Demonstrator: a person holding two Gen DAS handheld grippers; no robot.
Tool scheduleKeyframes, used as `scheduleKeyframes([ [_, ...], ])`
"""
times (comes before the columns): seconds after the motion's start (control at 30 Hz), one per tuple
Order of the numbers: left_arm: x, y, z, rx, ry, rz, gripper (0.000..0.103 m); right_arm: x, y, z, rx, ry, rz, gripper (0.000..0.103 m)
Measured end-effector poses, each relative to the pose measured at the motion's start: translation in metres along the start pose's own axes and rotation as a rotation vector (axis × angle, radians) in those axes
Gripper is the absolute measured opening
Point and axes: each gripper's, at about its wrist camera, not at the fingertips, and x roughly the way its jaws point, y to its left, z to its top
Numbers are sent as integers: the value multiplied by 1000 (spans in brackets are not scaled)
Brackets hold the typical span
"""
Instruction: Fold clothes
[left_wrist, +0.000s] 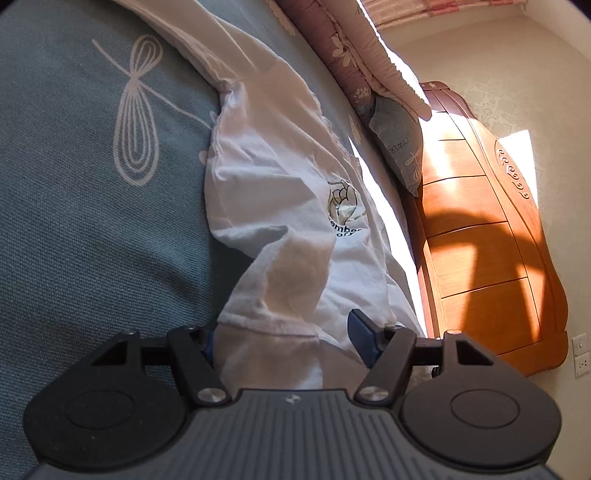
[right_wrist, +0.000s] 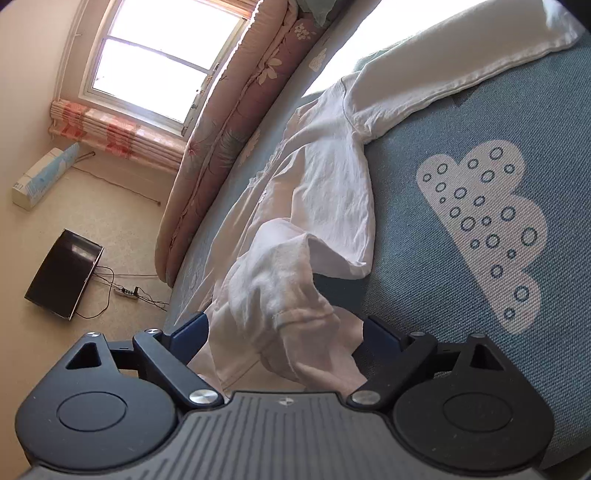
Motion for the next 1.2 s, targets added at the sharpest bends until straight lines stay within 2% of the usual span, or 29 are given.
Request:
scheduleKeyframes([
  [0.07, 2, 8, 0, -32, -2, -25, 67, 4, -8, -2, 0, 2, 3, 87],
  [0.13, 1, 11, 1, -40, 6, -47, 69, 2, -11, -2, 1, -2, 17, 86],
  [0.3, 0, 13, -3, -78, 20, -41, 68, 6, -8, -4, 18, 33, 32, 85],
  [0.33, -1, 14, -5, -82, 12, -37, 67, 8, -8, -5, 10, 31, 26, 83],
  [0.4, -3, 18, -9, -116, -6, -28, 55, 12, -8, -7, -5, 28, 13, 77],
  [0.47, -6, 26, -14, -161, -18, -31, 46, 11, -12, -5, 12, 27, 5, 68],
  [0.5, -8, 30, -17, -177, -25, -33, 39, 9, -18, -4, 30, 27, 6, 58],
  [0.53, -9, 33, -20, -181, -33, -28, 36, 8, -24, -4, 50, 26, 7, 45],
  [0.57, -11, 37, -22, -186, -41, -24, 30, 6, -31, -4, 76, 21, 12, 37],
  [0.6, -11, 38, -24, -189, -47, -14, 23, 4, -39, -3, 104, 16, 17, 26],
  [0.63, -10, 38, -25, -188, -53, -2, 20, 3, -44, -4, 126, 11, 15, 13],
  [0.67, -8, 38, -27, -187, -58, 11, 14, 4, -44, -4, 127, 8, 4, 11],
  [0.83, -13, 15, -24, -129, -63, 98, 6, 5, -25, -6, 88, 8, -80, 13],
  [0.93, -31, 0, -22, -90, -72, 63, 6, -4, -2, -5, 26, 6, -97, 12],
  [1.13, -77, -38, -21, -2, -87, 30, 5, -41, 43, 1, -60, 41, -32, 9],
  [1.2, -91, -42, -26, 12, -87, 46, 5, -54, 50, 0, -65, 57, -14, 8],
])
